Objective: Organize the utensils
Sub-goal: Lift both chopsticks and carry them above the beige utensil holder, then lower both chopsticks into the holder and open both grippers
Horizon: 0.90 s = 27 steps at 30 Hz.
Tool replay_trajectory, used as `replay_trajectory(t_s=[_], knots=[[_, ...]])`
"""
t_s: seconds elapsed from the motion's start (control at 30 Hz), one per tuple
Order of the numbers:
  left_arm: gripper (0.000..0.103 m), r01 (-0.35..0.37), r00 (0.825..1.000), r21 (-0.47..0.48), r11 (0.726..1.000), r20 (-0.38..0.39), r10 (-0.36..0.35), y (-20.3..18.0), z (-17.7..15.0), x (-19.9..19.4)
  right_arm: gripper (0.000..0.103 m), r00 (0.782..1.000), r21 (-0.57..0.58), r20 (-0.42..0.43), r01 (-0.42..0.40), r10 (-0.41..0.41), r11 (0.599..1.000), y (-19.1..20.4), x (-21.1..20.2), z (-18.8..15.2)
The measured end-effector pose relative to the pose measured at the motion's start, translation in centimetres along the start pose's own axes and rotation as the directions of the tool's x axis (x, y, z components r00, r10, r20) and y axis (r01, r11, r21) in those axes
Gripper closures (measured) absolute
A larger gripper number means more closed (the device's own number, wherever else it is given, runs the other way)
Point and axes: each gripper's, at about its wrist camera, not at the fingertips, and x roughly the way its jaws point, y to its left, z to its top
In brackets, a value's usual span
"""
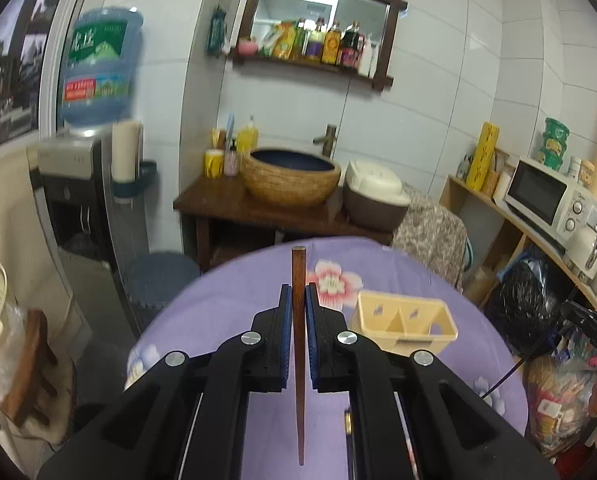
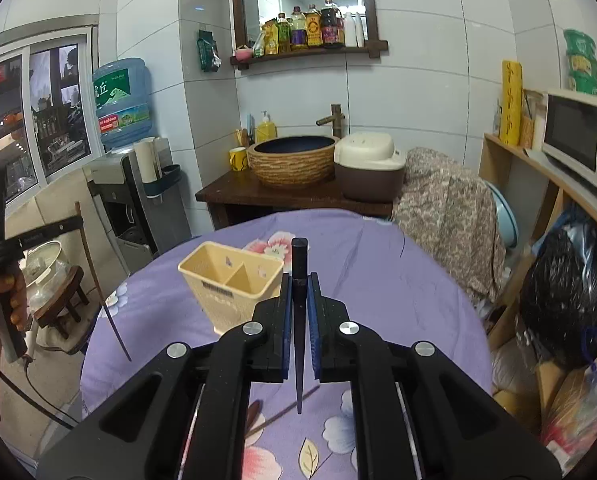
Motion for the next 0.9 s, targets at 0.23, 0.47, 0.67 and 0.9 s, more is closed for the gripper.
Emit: replay_trajectory(t_s=[0.23,0.47,0.67,0.9], knots=[[0.095,0.028,0.99,0.021,0.999,0.137,-0.031,-4.2,9.1,-1.7,0.095,0.992,0.019,0.12,-0.042,0.04,0.999,2.1,-1.6,9.2],[0.095,0.064,0.984,-0.019,0.998,0.166,-0.06,-7.8,12.5,2.5,0.095,0.987,0.002,0.157,-0.011,0.01,1.0,5.0,0.8,12.6],[0.095,0.046,0.994,-0.001,0.999,0.102,-0.046,-9.1,8.8,8.1,0.095,0.997,0.03,0.072,0.003,-0.005,1.0,5.2,7.1,8.8],[0.095,0.046,0.999,0.025,0.999,-0.015,-0.045,-8.6,3.2,12.4,0.095,0.999,0.068,-0.035,-0.011,0.014,0.998,4.6,12.3,4.1]])
